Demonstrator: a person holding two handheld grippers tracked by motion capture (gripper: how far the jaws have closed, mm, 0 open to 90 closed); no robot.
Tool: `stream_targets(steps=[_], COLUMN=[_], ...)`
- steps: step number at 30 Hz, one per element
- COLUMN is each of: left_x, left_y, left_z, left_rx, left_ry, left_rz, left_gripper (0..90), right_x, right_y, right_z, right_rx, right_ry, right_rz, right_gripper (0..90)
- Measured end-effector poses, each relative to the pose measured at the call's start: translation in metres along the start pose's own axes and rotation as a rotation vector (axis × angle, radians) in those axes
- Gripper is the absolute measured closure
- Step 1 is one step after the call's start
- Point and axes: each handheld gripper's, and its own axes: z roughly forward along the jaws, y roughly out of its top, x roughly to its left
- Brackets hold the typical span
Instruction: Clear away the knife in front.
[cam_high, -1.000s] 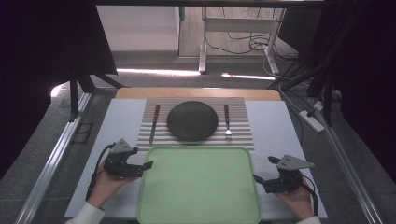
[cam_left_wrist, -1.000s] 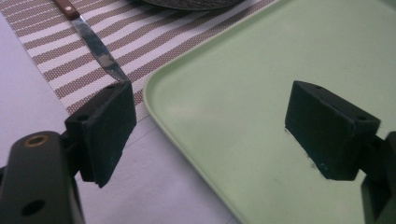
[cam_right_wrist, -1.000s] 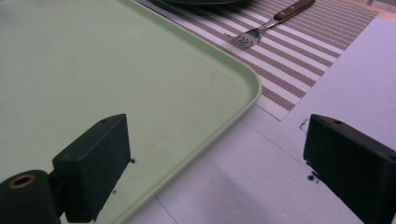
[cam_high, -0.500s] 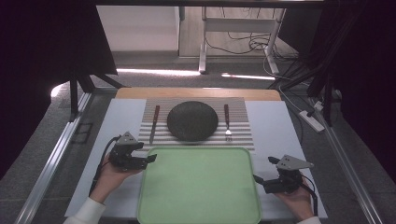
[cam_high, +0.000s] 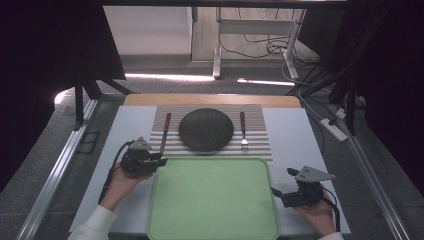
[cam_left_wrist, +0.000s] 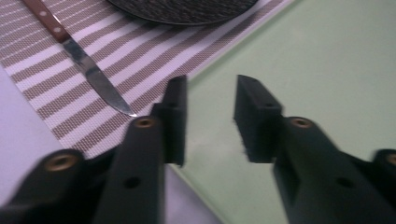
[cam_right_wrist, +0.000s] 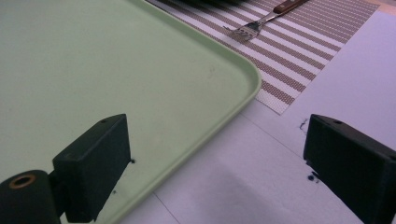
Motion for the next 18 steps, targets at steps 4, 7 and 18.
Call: stream_targets(steps=[4,7,18], left_x=[0.008,0.016,0.035], left_y=[0.007,0.014,0.032], left_z=[0.007,0.012,0.042], left_rx=[0.017,0.018,0.066], left_ry=[0.01,0.014,0.0], left_rz=[-0.001,-0.011,-0.032], left_gripper=[87.8,88.9,89.0], right_x=[0.0,0.0,0.0], right_y=[0.0,0.0,-0.001], right_z=[0.001,0.001,0.001], right_rx=[0.001,0.002,0.014], right_ry=[-0.004,-0.007,-0.016], right_rz=[0.0,-0.001,-0.003], right_gripper=[7.5,7.5,7.5])
